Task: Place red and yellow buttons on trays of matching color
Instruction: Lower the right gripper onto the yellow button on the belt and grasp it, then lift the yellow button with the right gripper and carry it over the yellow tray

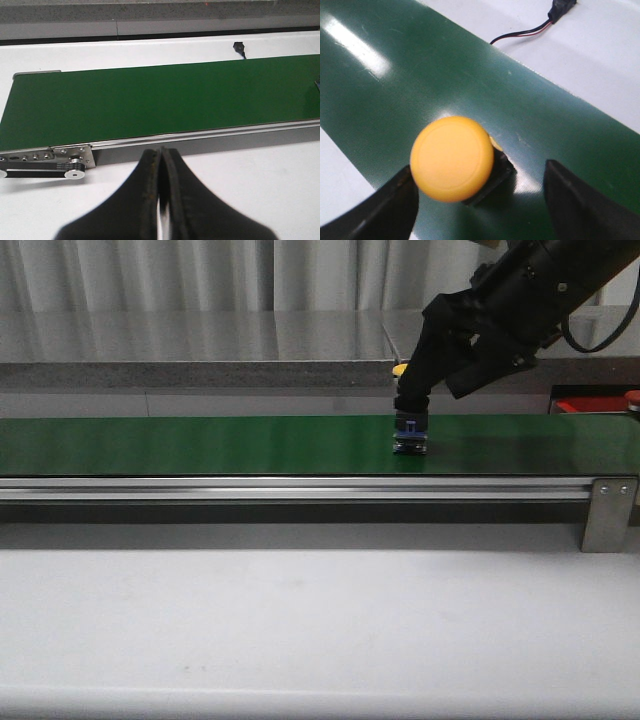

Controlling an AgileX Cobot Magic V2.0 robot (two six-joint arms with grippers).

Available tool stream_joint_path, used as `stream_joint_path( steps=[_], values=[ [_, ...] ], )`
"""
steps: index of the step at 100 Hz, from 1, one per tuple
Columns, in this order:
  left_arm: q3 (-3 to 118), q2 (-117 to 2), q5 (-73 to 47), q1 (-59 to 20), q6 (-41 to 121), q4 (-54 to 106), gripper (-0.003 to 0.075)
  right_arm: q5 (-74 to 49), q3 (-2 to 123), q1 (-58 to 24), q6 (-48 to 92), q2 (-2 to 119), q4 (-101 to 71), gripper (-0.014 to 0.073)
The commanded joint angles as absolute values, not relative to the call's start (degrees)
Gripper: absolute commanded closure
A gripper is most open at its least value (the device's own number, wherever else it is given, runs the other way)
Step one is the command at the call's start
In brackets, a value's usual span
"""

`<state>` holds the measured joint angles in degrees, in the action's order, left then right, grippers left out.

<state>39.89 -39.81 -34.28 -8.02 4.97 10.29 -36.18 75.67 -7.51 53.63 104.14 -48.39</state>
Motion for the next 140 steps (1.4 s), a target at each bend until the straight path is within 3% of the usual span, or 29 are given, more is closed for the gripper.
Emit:
stream_joint_path(
  steps=[1,11,30,44,76,115,140],
  values=[
    [41.58,-39.6,-30.33,-8.4,4.99,11.17,0.0741,-34.47,77.55,-7.52,54.52,101.88,-51.12,0.0067],
    [41.58,-39.6,-30.33,-8.4,4.99,11.17,0.0741,-34.34,77.55,-7.52,55.51,102.3,-51.87,0.0118],
    [41.58,-39.6,-30.33,-8.4,4.99,11.17,0.0741,-34.24,77.55,-7.52,55.82,102.66,-51.95,0.044],
    [41.58,-39.6,-30.33,-8.4,4.99,11.17,0.0741,-34.04,77.55,-7.47,55.88,102.48,-51.95,0.0557],
    [41.58,-39.6,-30.33,-8.4,4.99,11.17,0.0741,-33.14,76.64,-7.24,55.83,96.26,-51.95,0.0567],
    [41.58,-39.6,-30.33,-8.4,4.99,11.17,0.0741,-26.67,66.78,-7.13,55.83,84.42,-51.89,0.0567],
    [41.58,-39.6,-30.33,-8.4,4.99,11.17,0.0741,-27.2,60.36,-1.11,52.71,77.55,-51.89,0.0567]
  ],
)
